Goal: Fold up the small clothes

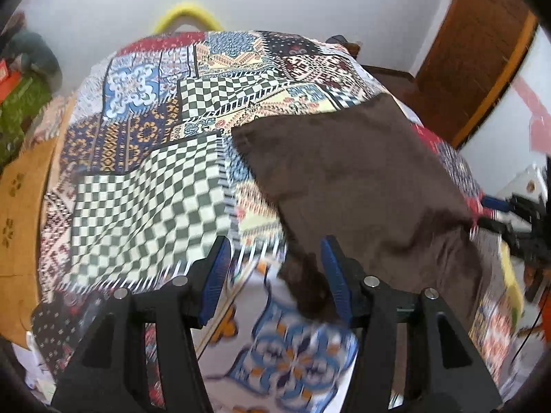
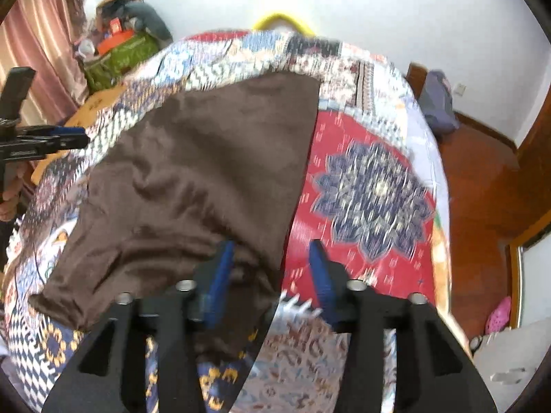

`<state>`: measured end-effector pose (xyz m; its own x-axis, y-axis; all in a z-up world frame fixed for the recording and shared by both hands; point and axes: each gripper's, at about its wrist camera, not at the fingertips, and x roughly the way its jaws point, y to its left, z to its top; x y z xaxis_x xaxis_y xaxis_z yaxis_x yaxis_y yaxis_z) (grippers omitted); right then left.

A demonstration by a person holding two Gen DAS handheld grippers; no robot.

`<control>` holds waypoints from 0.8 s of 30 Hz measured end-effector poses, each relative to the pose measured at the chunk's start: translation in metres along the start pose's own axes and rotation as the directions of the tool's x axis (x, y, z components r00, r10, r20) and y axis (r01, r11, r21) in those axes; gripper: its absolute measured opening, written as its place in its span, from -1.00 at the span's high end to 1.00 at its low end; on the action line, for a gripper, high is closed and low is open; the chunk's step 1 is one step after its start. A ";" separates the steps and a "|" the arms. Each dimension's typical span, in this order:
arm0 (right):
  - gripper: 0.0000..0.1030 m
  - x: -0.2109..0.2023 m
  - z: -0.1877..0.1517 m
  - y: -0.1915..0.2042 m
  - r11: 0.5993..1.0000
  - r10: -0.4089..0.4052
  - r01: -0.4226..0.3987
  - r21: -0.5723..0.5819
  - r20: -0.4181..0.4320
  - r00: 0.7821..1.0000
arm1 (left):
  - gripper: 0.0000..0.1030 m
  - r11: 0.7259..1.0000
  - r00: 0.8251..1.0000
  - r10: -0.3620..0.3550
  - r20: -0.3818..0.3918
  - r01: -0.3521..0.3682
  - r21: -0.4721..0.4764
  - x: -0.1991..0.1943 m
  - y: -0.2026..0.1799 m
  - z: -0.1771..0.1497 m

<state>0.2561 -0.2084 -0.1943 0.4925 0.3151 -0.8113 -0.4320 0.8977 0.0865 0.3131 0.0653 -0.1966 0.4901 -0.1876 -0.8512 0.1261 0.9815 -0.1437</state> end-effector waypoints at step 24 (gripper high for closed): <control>0.10 0.014 -0.019 -0.008 0.989 0.136 -0.137 0.062 0.033 0.990 | 0.87 0.995 0.989 0.059 0.138 -0.070 0.075 0.024 -0.036 0.086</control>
<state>0.2519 -0.2170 -0.2169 0.4541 0.4439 -0.7725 -0.4482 0.8631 0.2326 0.3947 0.0223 -0.1681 0.6108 -0.1325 -0.7806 0.1559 0.9867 -0.0456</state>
